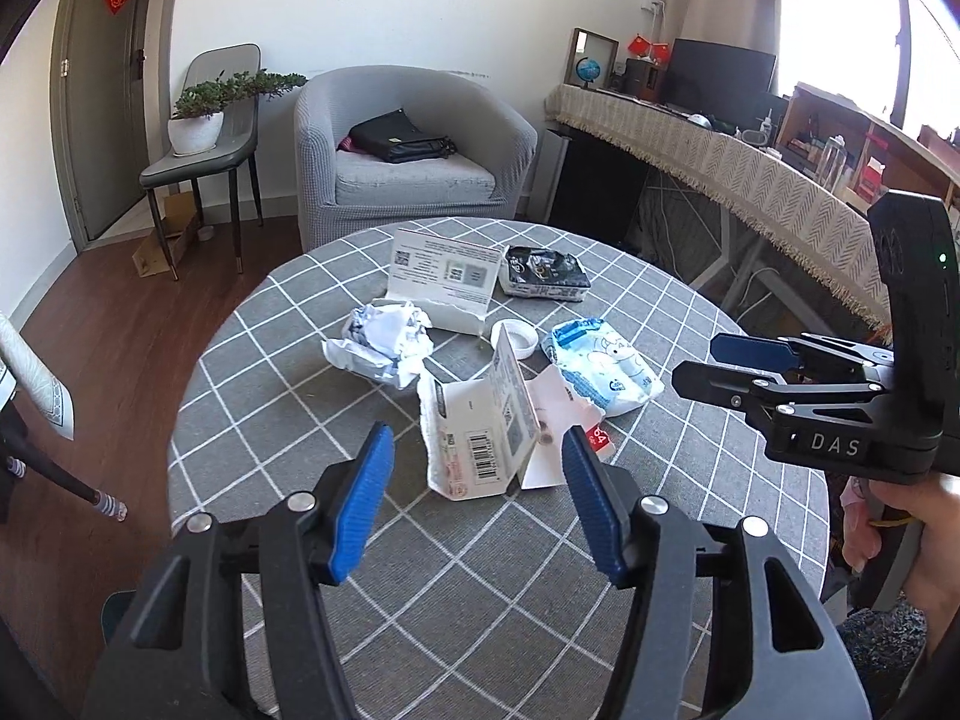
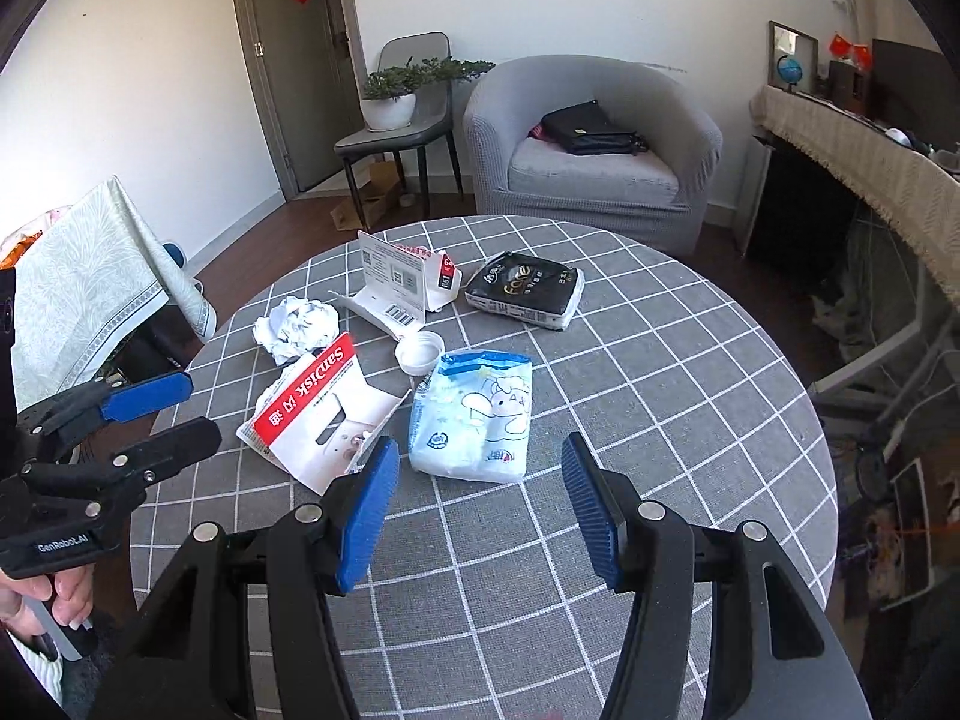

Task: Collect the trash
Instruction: 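Grasp the white SanDisk packaging with the left gripper while the right gripper grasps the blue tissue pack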

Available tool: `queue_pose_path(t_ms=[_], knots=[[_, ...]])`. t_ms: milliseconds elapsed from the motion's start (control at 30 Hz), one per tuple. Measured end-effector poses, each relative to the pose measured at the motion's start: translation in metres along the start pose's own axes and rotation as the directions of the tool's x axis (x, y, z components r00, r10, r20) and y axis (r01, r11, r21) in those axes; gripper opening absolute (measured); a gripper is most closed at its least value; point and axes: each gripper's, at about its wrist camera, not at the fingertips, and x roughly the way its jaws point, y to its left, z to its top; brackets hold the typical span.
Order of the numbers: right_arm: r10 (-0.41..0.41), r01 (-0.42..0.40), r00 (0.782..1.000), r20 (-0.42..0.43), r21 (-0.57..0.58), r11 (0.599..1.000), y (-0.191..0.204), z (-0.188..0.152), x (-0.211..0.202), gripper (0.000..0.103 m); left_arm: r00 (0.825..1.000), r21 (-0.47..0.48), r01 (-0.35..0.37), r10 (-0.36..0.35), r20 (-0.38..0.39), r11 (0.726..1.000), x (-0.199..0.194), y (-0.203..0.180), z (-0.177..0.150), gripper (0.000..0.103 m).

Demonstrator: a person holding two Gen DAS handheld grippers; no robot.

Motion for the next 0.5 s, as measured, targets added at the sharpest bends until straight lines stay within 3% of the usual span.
queue_pose_path(t_ms=[200,500], knots=[[0.006,-0.006,1.000,-0.022,-0.010,1.000,-0.007,-0.006,0.001,0.057,0.999,0.039,-0.014,0.015,-0.036,0.999,0.026,-0.018,0.002,0.049],[0.026,-0.027,0.999,-0.048,-0.003,1.000,-0.019,-0.012,0.005,0.058,0.995,0.012,-0.023,0.024,-0.101,1.000,0.057,-0.017,0.005,0.023]])
